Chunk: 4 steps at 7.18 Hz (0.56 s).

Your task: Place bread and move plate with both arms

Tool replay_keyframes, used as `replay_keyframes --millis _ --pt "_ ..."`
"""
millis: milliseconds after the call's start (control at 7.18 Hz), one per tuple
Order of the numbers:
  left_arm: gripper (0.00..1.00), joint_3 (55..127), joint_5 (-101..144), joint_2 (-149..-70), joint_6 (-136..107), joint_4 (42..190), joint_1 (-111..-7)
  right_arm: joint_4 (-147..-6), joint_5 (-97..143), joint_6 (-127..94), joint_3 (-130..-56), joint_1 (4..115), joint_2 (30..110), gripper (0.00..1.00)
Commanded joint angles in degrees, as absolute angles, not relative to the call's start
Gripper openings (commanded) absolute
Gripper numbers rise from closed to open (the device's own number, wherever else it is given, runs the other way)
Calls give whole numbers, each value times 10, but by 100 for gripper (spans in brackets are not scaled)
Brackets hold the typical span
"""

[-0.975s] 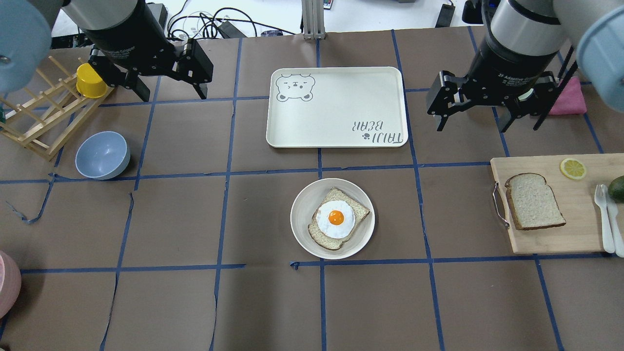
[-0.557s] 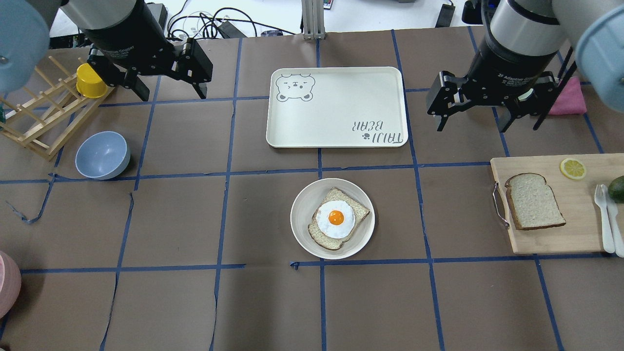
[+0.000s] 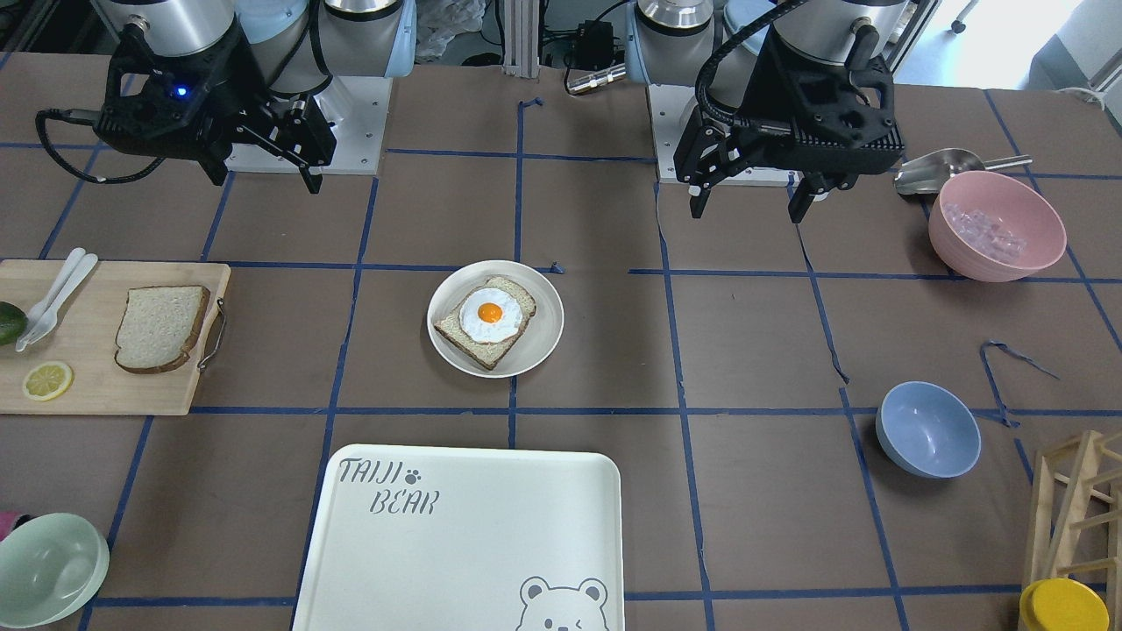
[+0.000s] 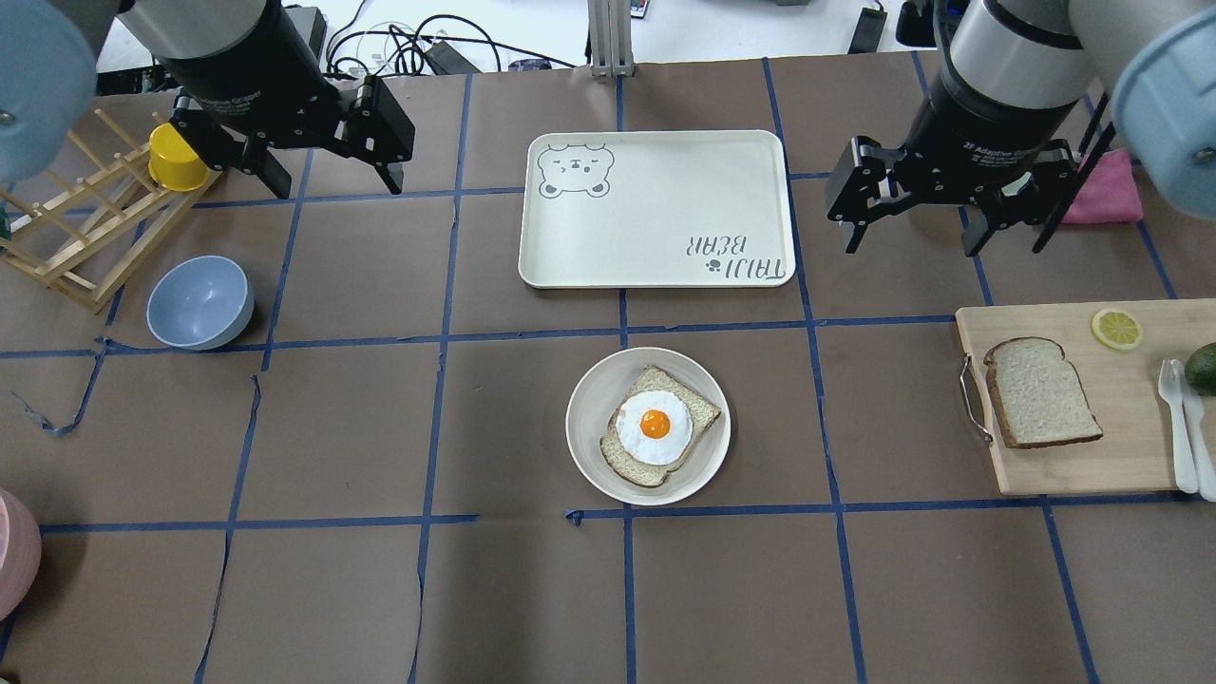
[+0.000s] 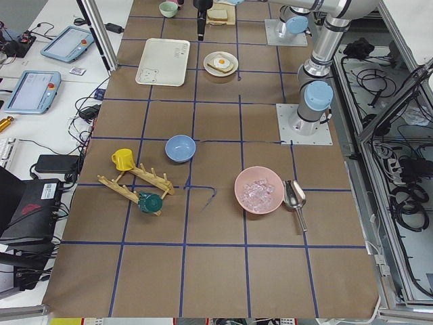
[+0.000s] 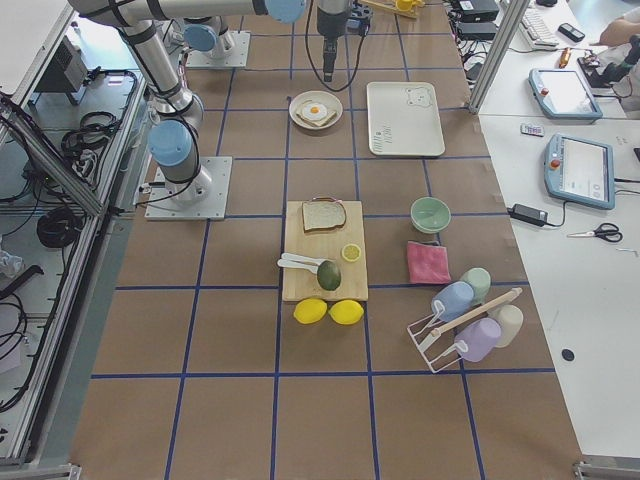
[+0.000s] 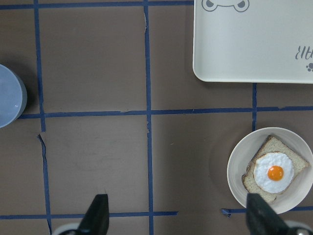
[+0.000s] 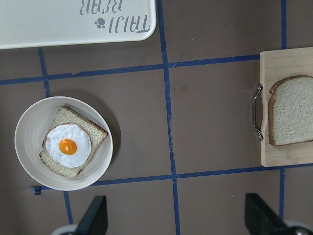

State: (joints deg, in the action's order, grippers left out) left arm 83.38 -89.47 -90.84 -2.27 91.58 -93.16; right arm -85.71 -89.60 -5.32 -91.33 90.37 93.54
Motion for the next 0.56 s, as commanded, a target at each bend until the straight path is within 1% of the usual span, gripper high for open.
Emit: replay_keyframes --millis 0,139,278,418 --pt "100 833 -895 -908 -22 916 -932 -879 -903 -45 -918 890 898 100" --pt "100 833 -895 -908 -22 916 -932 -885 -904 -27 -918 878 884 88" --pt "100 833 -895 -909 -22 916 -932 -883 -904 -16 -921 851 873 79" --pt "100 833 -895 -908 -22 916 -932 -884 -910 -14 -931 817 854 79"
